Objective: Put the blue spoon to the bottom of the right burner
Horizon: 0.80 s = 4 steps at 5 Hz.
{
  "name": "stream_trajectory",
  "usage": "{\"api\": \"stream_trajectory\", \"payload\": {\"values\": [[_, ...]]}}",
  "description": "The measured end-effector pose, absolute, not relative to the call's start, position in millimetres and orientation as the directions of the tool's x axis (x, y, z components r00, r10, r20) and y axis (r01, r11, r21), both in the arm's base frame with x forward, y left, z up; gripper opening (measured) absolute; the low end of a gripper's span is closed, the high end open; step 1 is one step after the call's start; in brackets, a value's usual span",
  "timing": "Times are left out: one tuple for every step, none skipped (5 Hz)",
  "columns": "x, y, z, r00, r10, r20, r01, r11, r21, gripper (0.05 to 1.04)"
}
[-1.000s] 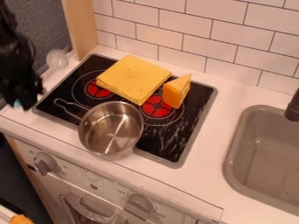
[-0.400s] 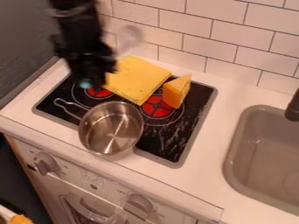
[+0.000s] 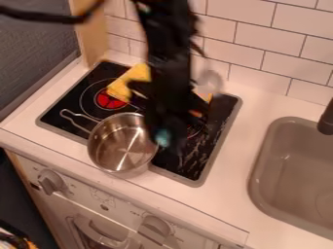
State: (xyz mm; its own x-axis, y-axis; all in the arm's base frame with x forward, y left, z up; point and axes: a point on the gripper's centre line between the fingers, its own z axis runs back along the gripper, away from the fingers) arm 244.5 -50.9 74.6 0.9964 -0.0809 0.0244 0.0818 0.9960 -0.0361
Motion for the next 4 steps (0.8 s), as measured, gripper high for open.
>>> {"api": "stream_trajectory", "payload": {"values": [[240.0, -60.6, 46.9, 1.000, 0.002, -0.027, -0.002, 1.000, -0.031, 0.339], [235.1, -62.4, 26.6, 0.995, 0.090, -0.049, -0.092, 0.995, -0.026, 0.339], [230.3, -52.7, 13.6, 0.988, 0.138, -0.066, -0.142, 0.989, -0.052, 0.339], [228.9, -49.7, 7.4, 0.989, 0.121, -0.082, -0.129, 0.988, -0.091, 0.433]]}}
